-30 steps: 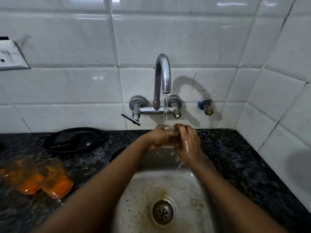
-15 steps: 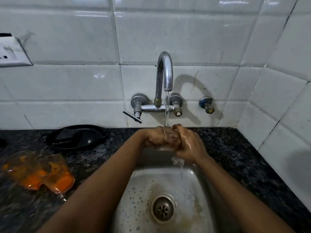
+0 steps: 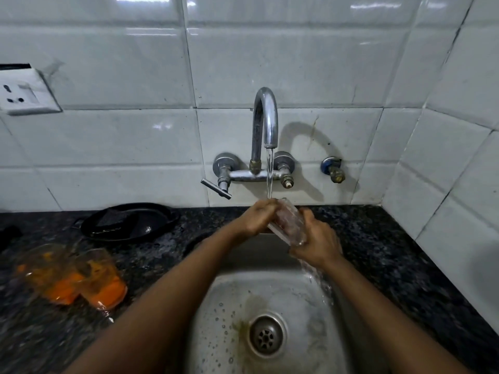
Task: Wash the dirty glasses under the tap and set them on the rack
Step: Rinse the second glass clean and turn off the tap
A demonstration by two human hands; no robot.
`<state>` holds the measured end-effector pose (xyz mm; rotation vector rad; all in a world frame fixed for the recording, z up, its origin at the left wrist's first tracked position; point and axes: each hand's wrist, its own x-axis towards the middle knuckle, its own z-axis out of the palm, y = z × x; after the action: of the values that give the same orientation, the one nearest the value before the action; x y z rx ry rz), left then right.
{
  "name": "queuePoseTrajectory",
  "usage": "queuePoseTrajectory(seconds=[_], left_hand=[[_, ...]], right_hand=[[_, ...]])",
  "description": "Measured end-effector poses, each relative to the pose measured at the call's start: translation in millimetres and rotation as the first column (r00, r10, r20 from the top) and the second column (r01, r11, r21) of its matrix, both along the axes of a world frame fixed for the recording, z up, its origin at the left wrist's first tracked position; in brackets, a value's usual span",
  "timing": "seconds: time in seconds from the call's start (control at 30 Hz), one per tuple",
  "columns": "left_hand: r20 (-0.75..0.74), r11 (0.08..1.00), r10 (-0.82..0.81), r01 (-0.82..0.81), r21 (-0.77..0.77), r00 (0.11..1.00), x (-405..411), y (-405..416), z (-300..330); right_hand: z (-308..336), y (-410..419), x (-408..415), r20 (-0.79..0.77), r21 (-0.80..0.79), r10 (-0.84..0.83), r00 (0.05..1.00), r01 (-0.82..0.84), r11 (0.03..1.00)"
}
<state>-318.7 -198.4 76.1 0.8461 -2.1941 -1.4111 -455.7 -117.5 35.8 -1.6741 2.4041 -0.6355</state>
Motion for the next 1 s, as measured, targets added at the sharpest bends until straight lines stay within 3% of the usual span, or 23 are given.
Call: queuePoseTrajectory(seconds=[0.07, 0.17, 0.27, 0.33, 0.37, 0.4, 0.43, 0.5, 0.53, 0.57, 0.6, 0.63, 0.67, 0.7, 0.73, 0.77, 0.8, 0.83, 0.87, 0.9, 0.93, 0.97, 1.0], left_hand=[[-0.098, 0.976, 0.214, -0.217, -0.020, 0.972, -15, 10, -9], [-0.237, 0.827, 0.560, -0.551, 0.107, 0.794, -25, 7, -16], [-0.253, 0.764, 0.645, -0.616, 0.191, 0.721, -21, -2, -13], [-0.318, 0.778, 0.627, -0.592, 0.212, 0.711, -16, 0, -11], [-0.345, 0.788, 0.615, -0.571, 0.230, 0.710, -14, 1, -11], [-0.365, 0.801, 0.599, -0.540, 0.259, 0.712, -11, 3, -10], [-0.388, 0.810, 0.586, -0.504, 0.300, 0.711, -9, 3, -11], [-0.434, 0.808, 0.580, -0.420, 0.413, 0.690, -5, 5, -11], [-0.445, 0.799, 0.585, -0.387, 0.460, 0.678, -3, 5, -11], [-0.443, 0.794, 0.587, -0.374, 0.480, 0.677, -2, 5, -11], [-0.418, 0.798, 0.585, -0.398, 0.453, 0.696, -2, 3, -11], [-0.361, 0.804, 0.584, -0.456, 0.381, 0.727, -4, 1, -12], [-0.290, 0.801, 0.595, -0.521, 0.295, 0.750, -7, 0, -11], [-0.219, 0.783, 0.621, -0.583, 0.217, 0.753, -11, 0, -9], [-0.161, 0.756, 0.655, -0.639, 0.146, 0.738, -15, 1, -7], [-0.127, 0.728, 0.685, -0.680, 0.086, 0.718, -19, 2, -7], [-0.119, 0.712, 0.700, -0.700, 0.048, 0.704, -20, 3, -8], [-0.134, 0.720, 0.692, -0.692, 0.055, 0.710, -19, 0, -10], [-0.185, 0.750, 0.660, -0.650, 0.122, 0.728, -17, -2, -14], [-0.254, 0.785, 0.619, -0.578, 0.223, 0.743, -13, -3, -16], [-0.322, 0.810, 0.580, -0.486, 0.329, 0.749, -10, -4, -18], [-0.375, 0.821, 0.551, -0.401, 0.407, 0.746, -8, -5, -20], [-0.406, 0.826, 0.533, -0.353, 0.440, 0.742, -7, -5, -19]], right_hand=[[6, 1, 16, -0.004, 0.016, -0.054, 0.999, 0.054, 0.998], [10, 6, 47, -0.219, -0.028, -0.021, 0.975, 0.015, 1.000], [12, 13, 61, -0.322, -0.005, 0.129, 0.938, -0.138, 0.990], [15, 11, 47, -0.109, 0.010, 0.215, 0.971, -0.215, 0.977], [17, 9, 38, 0.171, -0.029, 0.278, 0.945, -0.277, 0.960], [19, 10, 30, 0.515, -0.106, 0.337, 0.788, -0.332, 0.937], [21, 12, 26, 0.786, -0.170, 0.343, 0.515, -0.353, 0.920], [23, 20, 24, 0.964, -0.233, 0.262, 0.049, -0.318, 0.919], [26, 23, 26, 0.972, -0.232, 0.227, -0.052, -0.301, 0.925], [28, 24, 28, 0.980, -0.200, 0.192, -0.053, -0.292, 0.935], [29, 23, 31, 0.987, -0.142, 0.157, 0.036, -0.269, 0.953], [30, 22, 37, 0.962, -0.073, 0.127, 0.241, -0.224, 0.972], [31, 18, 45, 0.835, -0.023, 0.120, 0.537, -0.183, 0.983], [30, 15, 55, 0.556, 0.017, 0.112, 0.823, -0.146, 0.989], [25, 11, 62, 0.241, 0.022, 0.104, 0.965, -0.112, 0.993], [19, 10, 66, 0.088, 0.001, 0.098, 0.991, -0.099, 0.995], [12, 9, 64, 0.105, 0.019, 0.122, 0.987, -0.125, 0.992], [9, 10, 59, 0.277, 0.035, 0.165, 0.947, -0.181, 0.983], [11, 14, 51, 0.572, 0.027, 0.178, 0.801, -0.235, 0.972], [12, 19, 44, 0.843, 0.010, 0.151, 0.516, -0.295, 0.955], [10, 23, 38, 0.975, -0.009, 0.081, 0.209, -0.326, 0.945], [8, 27, 35, 1.000, -0.030, 0.029, -0.008, -0.312, 0.950], [4, 28, 34, 0.996, -0.041, 0.016, -0.090, -0.280, 0.959]])
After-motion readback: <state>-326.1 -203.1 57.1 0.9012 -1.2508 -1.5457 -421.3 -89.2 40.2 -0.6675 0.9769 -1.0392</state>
